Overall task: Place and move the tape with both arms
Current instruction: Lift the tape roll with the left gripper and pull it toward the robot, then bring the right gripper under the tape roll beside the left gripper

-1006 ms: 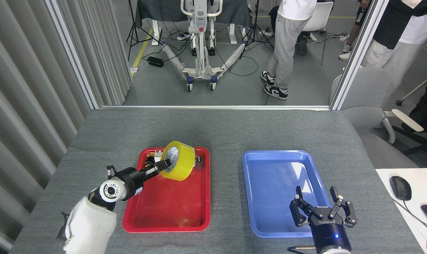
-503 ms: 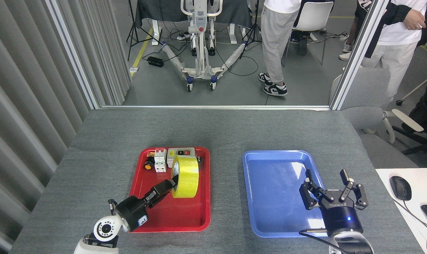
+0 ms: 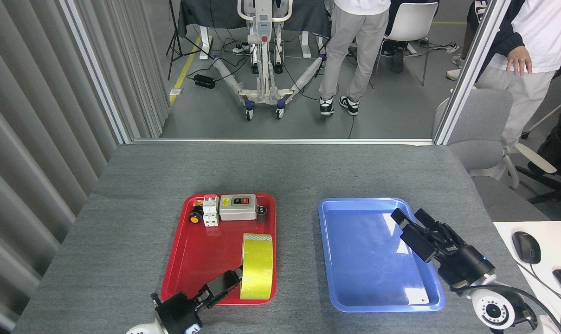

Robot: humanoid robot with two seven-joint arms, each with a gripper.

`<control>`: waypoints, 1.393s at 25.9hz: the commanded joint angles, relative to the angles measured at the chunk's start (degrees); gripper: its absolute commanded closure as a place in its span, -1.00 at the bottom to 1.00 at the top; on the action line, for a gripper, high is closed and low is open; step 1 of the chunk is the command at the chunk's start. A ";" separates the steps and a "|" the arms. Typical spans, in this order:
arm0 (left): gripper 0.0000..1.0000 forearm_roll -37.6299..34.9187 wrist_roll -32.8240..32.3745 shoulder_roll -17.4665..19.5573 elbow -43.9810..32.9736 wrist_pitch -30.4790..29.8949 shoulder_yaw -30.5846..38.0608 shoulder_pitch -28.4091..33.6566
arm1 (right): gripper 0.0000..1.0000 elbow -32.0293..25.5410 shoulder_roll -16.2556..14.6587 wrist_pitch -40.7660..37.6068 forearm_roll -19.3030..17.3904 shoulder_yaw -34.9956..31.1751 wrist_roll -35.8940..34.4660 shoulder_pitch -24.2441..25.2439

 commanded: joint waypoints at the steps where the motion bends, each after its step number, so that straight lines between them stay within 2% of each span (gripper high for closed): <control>1: 0.53 2.48 -2.01 0.40 -2.27 -1.05 -1.49 2.04 | -1.00 0.03 7.54 -12.74 -3.98 -9.33 13.54 3.08; 3: 0.53 2.48 -2.09 0.40 -2.71 -1.05 -1.49 2.74 | -1.00 -0.05 12.11 -20.73 -4.42 -11.88 20.83 4.05; 4: 0.53 2.48 -2.09 0.40 -2.80 -1.14 -1.49 2.83 | -1.00 0.03 13.34 -25.31 -4.51 -12.50 23.65 4.84; 5: 0.53 2.48 -2.09 0.40 -2.80 -1.14 -1.49 2.83 | -1.00 0.03 13.87 -25.31 -4.60 -12.68 25.67 6.15; 9: 0.53 2.48 -2.18 0.40 -2.97 -1.22 -1.40 2.83 | -1.00 -0.14 15.37 -25.31 -9.26 -10.92 28.92 11.87; 12: 0.52 2.48 -2.53 0.40 -3.24 -1.22 -1.49 2.83 | -1.00 -0.23 16.51 -25.31 -9.70 -5.91 29.71 13.19; 15: 0.52 2.48 -2.45 0.66 -3.50 -1.22 -1.49 2.92 | -1.00 -0.23 15.98 -25.31 -9.79 -1.16 29.71 13.72; 18: 0.52 2.48 -2.53 0.75 -3.50 -1.31 -1.40 3.44 | -1.00 -0.76 15.63 -25.31 -9.61 0.42 29.71 13.63; 21: 0.52 2.48 -2.62 0.66 -3.41 -1.31 -1.22 3.53 | -1.00 -1.55 14.22 -25.31 -8.64 1.83 29.89 12.57; 24: 0.52 2.39 -2.62 0.66 -3.50 -1.31 -1.14 3.53 | -1.00 -4.80 12.38 -25.31 -7.24 4.46 29.80 9.94; 28: 0.52 2.39 -2.62 0.66 -3.50 -1.31 -0.87 3.53 | -1.00 -7.70 13.87 -25.31 -3.19 5.34 29.54 6.86; 33: 0.52 2.39 -2.62 0.92 -3.32 -1.31 -0.43 3.53 | -1.00 -8.40 14.31 -25.31 0.23 10.44 29.54 4.22; 36: 0.52 2.48 -2.62 0.92 -3.06 -1.31 -0.17 3.45 | -0.99 -8.05 18.09 -25.31 4.19 10.97 29.45 3.26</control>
